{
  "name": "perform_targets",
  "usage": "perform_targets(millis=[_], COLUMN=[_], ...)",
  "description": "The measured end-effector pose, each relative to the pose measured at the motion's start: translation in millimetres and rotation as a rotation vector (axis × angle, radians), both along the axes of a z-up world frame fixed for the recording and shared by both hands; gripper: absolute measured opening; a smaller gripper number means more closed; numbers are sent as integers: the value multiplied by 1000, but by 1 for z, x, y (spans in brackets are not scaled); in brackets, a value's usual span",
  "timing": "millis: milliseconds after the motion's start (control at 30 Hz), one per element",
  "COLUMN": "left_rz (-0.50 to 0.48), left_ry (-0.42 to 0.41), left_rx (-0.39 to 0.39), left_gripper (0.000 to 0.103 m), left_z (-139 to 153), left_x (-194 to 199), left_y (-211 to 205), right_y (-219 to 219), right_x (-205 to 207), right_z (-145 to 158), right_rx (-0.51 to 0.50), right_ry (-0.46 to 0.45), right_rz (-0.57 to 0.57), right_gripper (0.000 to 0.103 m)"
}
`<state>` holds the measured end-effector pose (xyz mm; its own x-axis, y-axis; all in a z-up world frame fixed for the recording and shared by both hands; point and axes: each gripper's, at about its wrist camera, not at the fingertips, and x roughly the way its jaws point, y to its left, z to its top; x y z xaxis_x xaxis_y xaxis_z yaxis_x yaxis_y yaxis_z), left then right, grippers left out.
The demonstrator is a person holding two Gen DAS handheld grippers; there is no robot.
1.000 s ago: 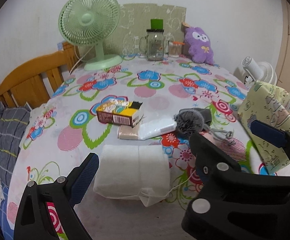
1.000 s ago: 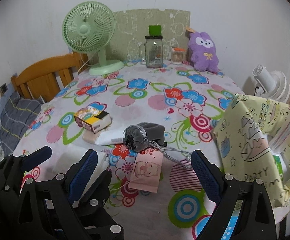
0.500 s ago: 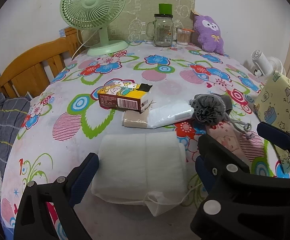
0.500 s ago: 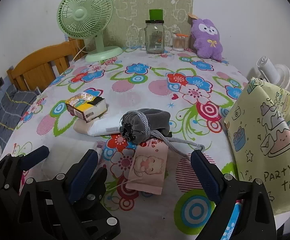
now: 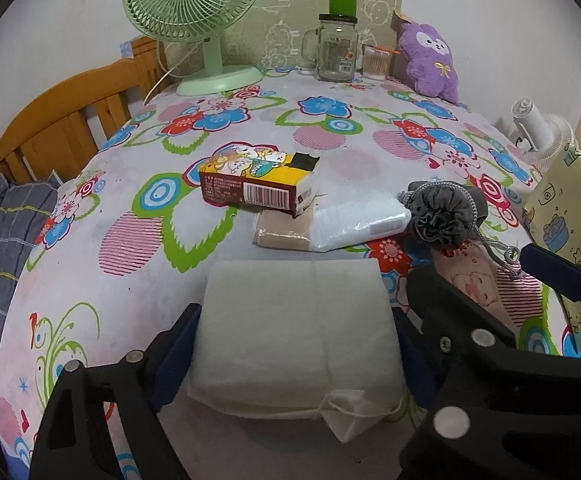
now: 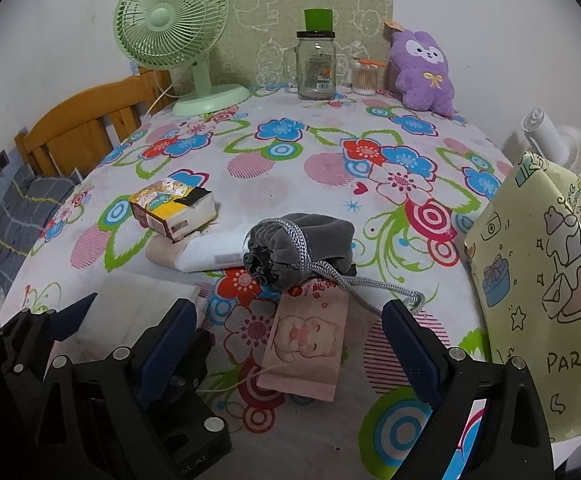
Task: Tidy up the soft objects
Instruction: 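Move the right tool down to the grey drawstring pouch, then close the right tool on the grey pouch and lift it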
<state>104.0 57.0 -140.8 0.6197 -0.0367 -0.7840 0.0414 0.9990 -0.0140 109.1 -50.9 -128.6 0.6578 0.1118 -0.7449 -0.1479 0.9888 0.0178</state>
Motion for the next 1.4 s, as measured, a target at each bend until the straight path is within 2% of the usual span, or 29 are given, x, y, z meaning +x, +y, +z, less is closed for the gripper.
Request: perform_targets(millis=[133,500,800,1067,1400], left_rz=[-14,-24,-32,-30,-38], left_ry=[-7,-41,-45,-30,-36], left_rx=[-8,-19,-13,-3,3], left_gripper=[84,83,83,83,83], left_z=[2,13,15,9,11], left_x=[1,13,28,34,30], left_y=[-1,-5,-11,-13,-16], right_y=[2,-1,-4,-5,-5], right_x=[2,16,34,46,42], right_z=[0,8,9,-3,0], right_rx=[-3,3,5,38,38], right_ry=[-2,-26,-27,31,26], right_rz=[7,-10,-14,5,19], right_gripper=[96,95,84,63,57])
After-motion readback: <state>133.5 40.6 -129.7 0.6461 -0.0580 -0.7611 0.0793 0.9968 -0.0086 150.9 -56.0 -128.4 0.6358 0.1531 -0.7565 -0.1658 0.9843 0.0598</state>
